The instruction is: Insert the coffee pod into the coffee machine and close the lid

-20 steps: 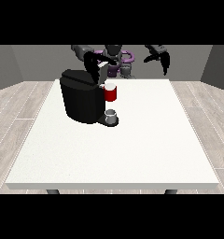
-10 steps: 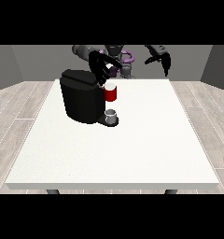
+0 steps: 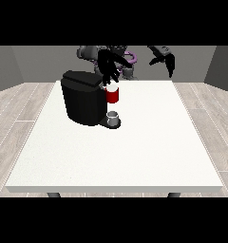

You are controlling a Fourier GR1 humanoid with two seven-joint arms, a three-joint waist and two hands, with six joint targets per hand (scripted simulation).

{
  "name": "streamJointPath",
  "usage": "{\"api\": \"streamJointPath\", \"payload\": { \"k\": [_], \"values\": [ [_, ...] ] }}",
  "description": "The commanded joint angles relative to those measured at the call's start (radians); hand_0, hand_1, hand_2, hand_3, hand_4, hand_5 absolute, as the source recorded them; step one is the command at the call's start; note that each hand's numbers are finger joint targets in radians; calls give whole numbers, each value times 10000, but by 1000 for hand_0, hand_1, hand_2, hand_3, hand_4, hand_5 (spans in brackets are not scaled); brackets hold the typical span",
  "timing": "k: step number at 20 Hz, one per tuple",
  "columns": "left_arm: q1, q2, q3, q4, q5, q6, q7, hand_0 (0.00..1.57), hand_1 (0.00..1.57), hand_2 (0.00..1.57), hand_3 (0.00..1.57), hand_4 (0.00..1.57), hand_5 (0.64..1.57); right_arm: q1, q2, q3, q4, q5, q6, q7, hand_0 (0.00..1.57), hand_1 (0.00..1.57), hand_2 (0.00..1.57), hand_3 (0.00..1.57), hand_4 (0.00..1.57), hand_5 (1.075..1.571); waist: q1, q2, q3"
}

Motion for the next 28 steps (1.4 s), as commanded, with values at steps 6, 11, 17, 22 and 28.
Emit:
{"api": "streamJointPath", "payload": {
  "k": [6, 11, 17, 22, 28],
  "values": [
    [-731, 184, -57, -327, 70, -266, 17, 0, 0, 0, 0, 418, 1571, -1602, 812, 917, -402, 114, 181, -2993, 0, 0, 0, 0, 0, 1571, 1380, 1120, -456],
    [-964, 329, 453, -133, 406, -215, -108, 0, 0, 0, 0, 0, 1571, -2572, 928, 614, 491, -246, 420, -3398, 0, 0, 0, 0, 0, 1571, 1054, 1634, -463],
    [-669, 303, 316, -747, 560, -308, 564, 0, 0, 0, 0, 297, 1571, -2737, 1108, 358, 1628, -288, 344, -4312, 0, 0, 0, 0, 0, 1571, 1082, 1163, -457],
    [252, 630, 582, -420, 726, -635, -121, 0, 0, 0, 0, 347, 1571, -1976, 2365, 1098, 1259, -232, 186, -5109, 0, 0, 0, 0, 0, 1571, 456, 479, -460],
    [998, 956, 1178, 377, 709, -437, -660, 0, 0, 0, 0, 246, 1571, -963, 3753, 2009, 705, -379, 413, -5889, 0, 0, 0, 0, 263, 1571, -1052, -285, -462]
  ]
}}
